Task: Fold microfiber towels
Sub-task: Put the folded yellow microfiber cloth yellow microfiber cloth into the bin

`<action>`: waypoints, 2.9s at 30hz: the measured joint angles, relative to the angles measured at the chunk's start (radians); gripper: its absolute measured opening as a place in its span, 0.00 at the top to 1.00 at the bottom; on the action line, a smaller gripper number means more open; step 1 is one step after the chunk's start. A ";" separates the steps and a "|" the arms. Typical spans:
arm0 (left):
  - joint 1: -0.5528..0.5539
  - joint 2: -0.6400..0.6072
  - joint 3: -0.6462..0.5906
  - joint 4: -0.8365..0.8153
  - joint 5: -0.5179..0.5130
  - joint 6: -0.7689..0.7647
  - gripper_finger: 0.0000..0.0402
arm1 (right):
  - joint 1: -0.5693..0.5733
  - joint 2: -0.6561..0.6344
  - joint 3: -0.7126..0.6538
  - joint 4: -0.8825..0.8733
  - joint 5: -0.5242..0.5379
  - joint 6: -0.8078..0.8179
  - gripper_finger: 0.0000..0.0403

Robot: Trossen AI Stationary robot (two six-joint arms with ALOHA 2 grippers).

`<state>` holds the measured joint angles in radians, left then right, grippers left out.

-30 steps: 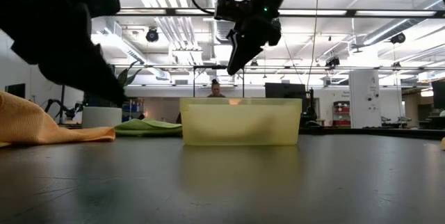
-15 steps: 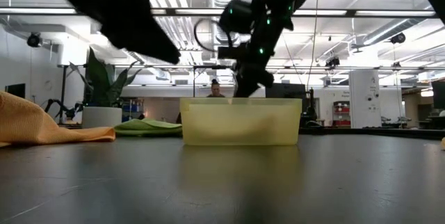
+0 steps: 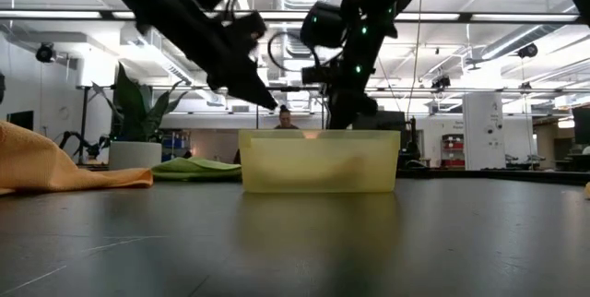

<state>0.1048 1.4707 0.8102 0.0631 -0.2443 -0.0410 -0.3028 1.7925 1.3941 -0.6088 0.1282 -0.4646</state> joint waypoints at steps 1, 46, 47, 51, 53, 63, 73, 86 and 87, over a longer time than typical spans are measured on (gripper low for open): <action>0.023 0.010 0.002 0.003 0.001 0.005 0.99 | 0.003 -0.006 0.000 0.011 -0.026 0.004 0.98; 0.163 0.322 0.067 0.233 0.183 -0.031 1.00 | 0.015 0.045 -0.050 0.009 -0.315 0.059 0.98; 0.164 0.322 0.067 0.229 0.183 -0.031 1.00 | 0.014 0.047 -0.057 -0.008 -0.310 0.055 0.98; 0.164 0.322 0.067 0.223 0.182 -0.030 1.00 | 0.015 0.046 -0.071 -0.059 -0.309 0.051 0.98; 0.164 0.320 0.067 0.220 0.183 -0.024 1.00 | 0.015 0.038 -0.071 -0.068 -0.309 0.058 0.98; 0.163 0.248 0.067 0.157 0.269 -0.003 1.00 | 0.008 -0.006 -0.031 -0.032 -0.201 0.050 0.98; 0.160 0.273 0.069 0.131 0.275 -0.003 1.00 | -0.051 0.042 -0.033 0.131 -0.195 0.046 0.98; 0.157 0.284 0.067 0.101 0.297 -0.004 1.00 | -0.098 0.064 -0.037 0.136 -0.126 0.046 0.98; 0.157 0.284 0.067 0.100 0.297 -0.004 1.00 | -0.098 0.064 -0.037 0.136 -0.126 0.046 0.98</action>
<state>0.2619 1.7546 0.8768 0.1636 0.0525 -0.0452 -0.4011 1.8561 1.3571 -0.4728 0.0021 -0.4187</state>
